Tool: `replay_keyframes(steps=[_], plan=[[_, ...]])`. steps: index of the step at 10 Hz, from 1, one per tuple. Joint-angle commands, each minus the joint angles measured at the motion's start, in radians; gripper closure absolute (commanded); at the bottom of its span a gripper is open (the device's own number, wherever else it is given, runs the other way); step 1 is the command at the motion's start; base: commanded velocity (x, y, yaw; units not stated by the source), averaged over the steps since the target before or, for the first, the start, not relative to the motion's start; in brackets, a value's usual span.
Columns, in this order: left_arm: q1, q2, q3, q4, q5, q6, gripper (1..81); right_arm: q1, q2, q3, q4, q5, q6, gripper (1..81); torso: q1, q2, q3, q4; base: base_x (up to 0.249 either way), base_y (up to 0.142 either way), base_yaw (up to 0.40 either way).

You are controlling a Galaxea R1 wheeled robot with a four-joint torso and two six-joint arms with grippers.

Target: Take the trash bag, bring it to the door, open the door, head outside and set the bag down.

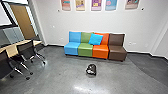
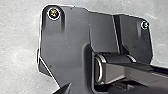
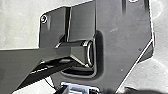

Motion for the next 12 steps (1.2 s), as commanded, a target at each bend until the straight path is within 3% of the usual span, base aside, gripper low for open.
replay_keyframes(steps=[1, 12], plan=[[-0.04, -0.001, 0.002, -0.005, 0.057, 0.002, 1.0, 0.023, -0.011, 0.009, 0.001, -0.058, -0.001, 1.0, 0.0, 0.0, 0.0, 0.0, 0.19, 0.0, 0.0], [-0.037, -0.002, 0.002, -0.005, 0.057, 0.004, 1.0, 0.02, 0.008, 0.01, 0.003, -0.058, 0.001, 1.0, 0.0, 0.0, 0.0, 0.0, 0.191, 0.0, 0.0]])
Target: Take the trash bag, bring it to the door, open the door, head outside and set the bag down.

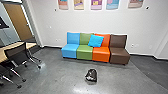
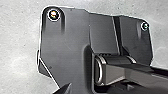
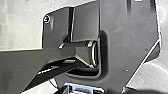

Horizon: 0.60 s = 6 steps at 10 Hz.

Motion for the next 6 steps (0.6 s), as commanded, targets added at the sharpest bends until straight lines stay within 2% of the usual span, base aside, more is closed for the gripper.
replay_keyframes(steps=[1, 6], plan=[[-0.034, -0.004, 0.003, -0.006, 0.059, 0.003, 1.0, 0.023, -0.009, 0.01, 0.003, -0.059, 0.0, 1.0, 0.0, 0.0, 0.0, 0.0, 0.19, 0.0, 0.0], [-0.033, -0.004, 0.003, -0.007, 0.059, 0.003, 1.0, 0.024, -0.006, 0.009, 0.0, -0.059, 0.0, 1.0, -0.001, 0.0, 0.0, 0.0, 0.191, 0.0, 0.0]])
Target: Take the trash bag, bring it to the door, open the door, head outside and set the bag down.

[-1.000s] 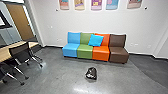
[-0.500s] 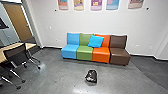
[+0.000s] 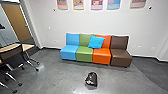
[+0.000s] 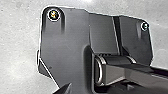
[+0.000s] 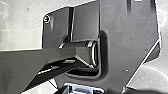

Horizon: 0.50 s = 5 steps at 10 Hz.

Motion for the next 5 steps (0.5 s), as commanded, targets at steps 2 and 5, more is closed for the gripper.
replay_keyframes(steps=[2, 5], plan=[[-0.033, -0.004, 0.004, -0.005, 0.061, 0.002, 1.0, 0.022, -0.007, 0.009, 0.0, -0.058, 0.0, 1.0, 0.0, 0.0, 0.0, 0.0, 0.191, -0.032, 0.0], [-0.033, -0.004, 0.004, -0.005, 0.061, 0.002, 1.0, 0.022, -0.007, 0.009, 0.0, -0.058, 0.0, 1.0, 0.0, 0.0, 0.0, 0.0, 0.191, -0.081, 0.0]])
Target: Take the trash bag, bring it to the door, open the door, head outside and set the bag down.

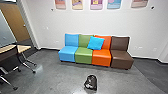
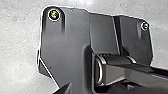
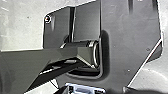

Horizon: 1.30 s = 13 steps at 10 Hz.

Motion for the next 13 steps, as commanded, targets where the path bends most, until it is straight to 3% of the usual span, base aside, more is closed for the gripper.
replay_keyframes(steps=[1, 6, 13], plan=[[-0.032, -0.006, 0.004, -0.005, 0.061, 0.003, 1.0, 0.019, -0.009, 0.009, 0.0, -0.057, -0.001, 1.0, 0.0, 0.0, 0.0, 0.0, 0.191, -0.083, 0.0], [-0.032, -0.006, 0.004, -0.007, 0.061, 0.003, 1.0, 0.022, -0.009, 0.006, 0.003, -0.059, -0.001, 1.0, 0.0, 0.0, 0.0, 0.0, 0.191, -0.08, 0.0], [-0.032, -0.007, 0.004, -0.004, 0.061, 0.003, 1.0, 0.025, -0.009, 0.005, 0.006, -0.059, -0.001, 1.0, 0.0, 0.0, 0.0, 0.0, 0.19, 0.0, 0.0]])
